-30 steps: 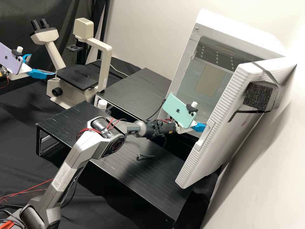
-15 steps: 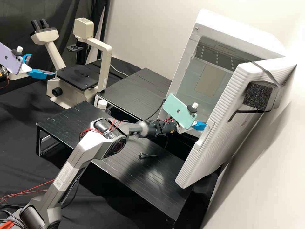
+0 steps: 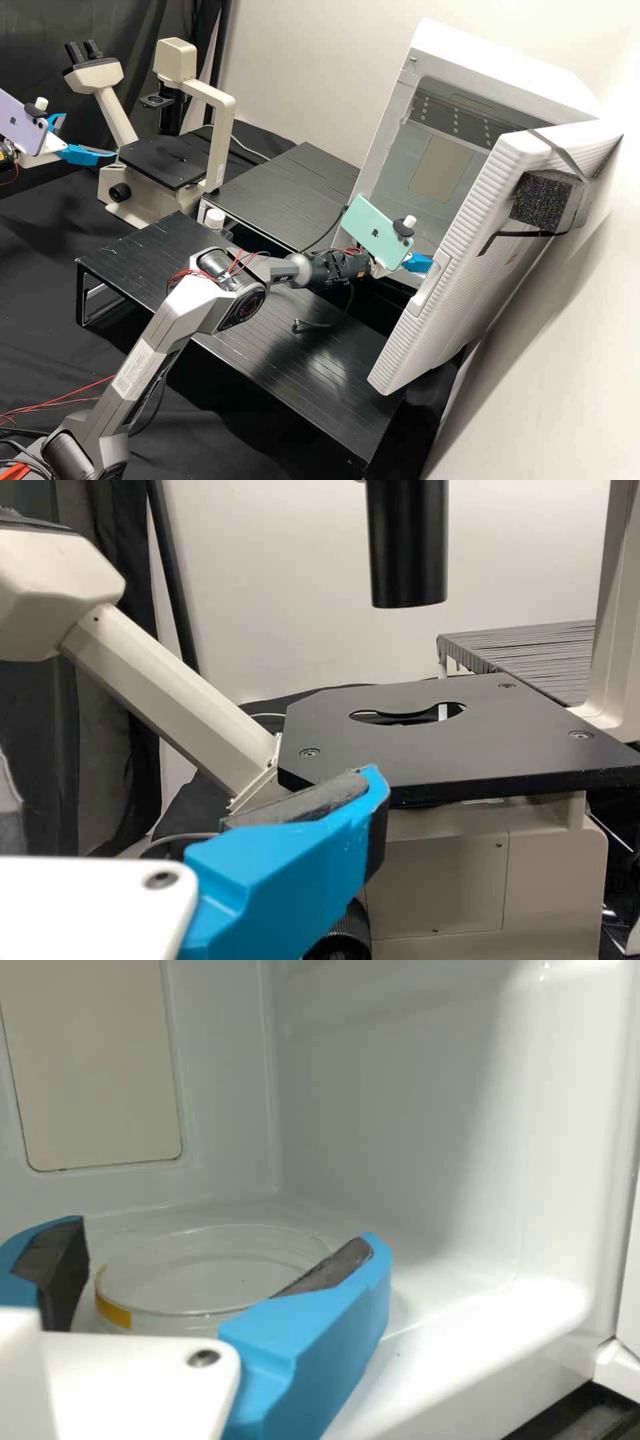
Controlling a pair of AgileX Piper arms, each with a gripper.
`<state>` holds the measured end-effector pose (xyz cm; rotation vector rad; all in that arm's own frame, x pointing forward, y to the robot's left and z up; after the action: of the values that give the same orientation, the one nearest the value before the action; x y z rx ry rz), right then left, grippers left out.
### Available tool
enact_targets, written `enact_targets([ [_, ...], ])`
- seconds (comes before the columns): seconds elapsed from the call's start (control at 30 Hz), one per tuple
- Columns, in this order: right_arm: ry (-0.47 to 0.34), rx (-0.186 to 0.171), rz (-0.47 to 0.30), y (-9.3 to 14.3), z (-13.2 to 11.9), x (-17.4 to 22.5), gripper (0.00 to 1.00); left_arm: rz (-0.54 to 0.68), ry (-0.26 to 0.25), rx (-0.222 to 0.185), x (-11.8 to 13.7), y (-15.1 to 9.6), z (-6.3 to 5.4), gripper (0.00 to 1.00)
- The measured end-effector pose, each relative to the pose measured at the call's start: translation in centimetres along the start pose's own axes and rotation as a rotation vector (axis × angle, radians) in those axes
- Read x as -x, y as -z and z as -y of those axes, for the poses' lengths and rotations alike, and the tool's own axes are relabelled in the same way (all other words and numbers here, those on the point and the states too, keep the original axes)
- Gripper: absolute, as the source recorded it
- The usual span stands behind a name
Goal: Return the petri dish to the incubator.
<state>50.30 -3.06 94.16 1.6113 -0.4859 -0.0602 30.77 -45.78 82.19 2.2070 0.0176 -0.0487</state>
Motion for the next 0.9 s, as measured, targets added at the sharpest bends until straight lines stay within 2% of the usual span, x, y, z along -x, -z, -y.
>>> enact_targets([
  [0.17, 0.006, -0.018, -0.017, 0.2, 0.1, 0.0, 1.0, 0.0, 0.0, 0.0, 0.0, 0.0, 0.0, 1.0],
  [0.3, 0.019, -0.012, -0.049, 0.2, 0.2, 0.6, 1.0, 0.0, 0.0, 0.0, 0.0, 0.0, 0.0, 1.0],
  [0.43, 0.045, 0.065, -0.1, 0.6, 0.0, 2.3, 1.0, 0.0, 0.0, 0.0, 0.0, 0.0, 0.0, 1.0],
  [0.63, 0.044, 0.055, -0.118, 0.7, -0.9, 5.5, 1.0, 0.0, 0.0, 0.0, 0.0, 0.0, 0.0, 1.0],
  [0.77, 0.01, 0.049, -0.133, 0.6, -1.8, 7.9, 1.0, 0.0, 0.0, 0.0, 0.0, 0.0, 0.0, 1.0],
  [0.9, -0.052, 0.002, -0.17, 0.4, -3.3, 10.7, 1.0, 0.0, 0.0, 0.0, 0.0, 0.0, 0.0, 1.0],
])
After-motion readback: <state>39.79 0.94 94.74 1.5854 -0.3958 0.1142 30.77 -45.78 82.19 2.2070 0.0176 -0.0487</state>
